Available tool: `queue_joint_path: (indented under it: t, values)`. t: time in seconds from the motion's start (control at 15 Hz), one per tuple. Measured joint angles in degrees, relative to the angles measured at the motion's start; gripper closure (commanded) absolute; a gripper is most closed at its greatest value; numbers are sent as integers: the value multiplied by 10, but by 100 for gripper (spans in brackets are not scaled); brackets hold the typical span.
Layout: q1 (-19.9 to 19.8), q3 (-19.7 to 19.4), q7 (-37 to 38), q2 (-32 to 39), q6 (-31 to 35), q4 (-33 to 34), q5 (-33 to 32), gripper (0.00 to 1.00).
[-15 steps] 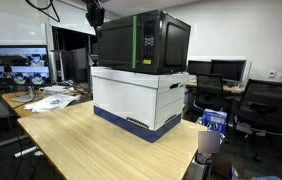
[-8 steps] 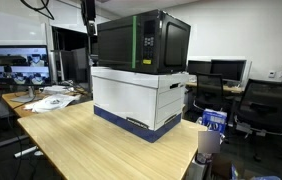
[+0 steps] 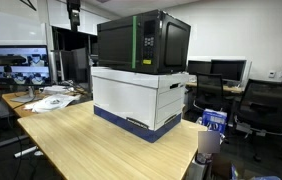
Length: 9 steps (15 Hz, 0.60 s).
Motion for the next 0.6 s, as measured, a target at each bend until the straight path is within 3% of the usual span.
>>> queue_joint_path:
  t: [0.6]
  values:
    - [19,-26,-81,-1,-29,-10,-60,0]
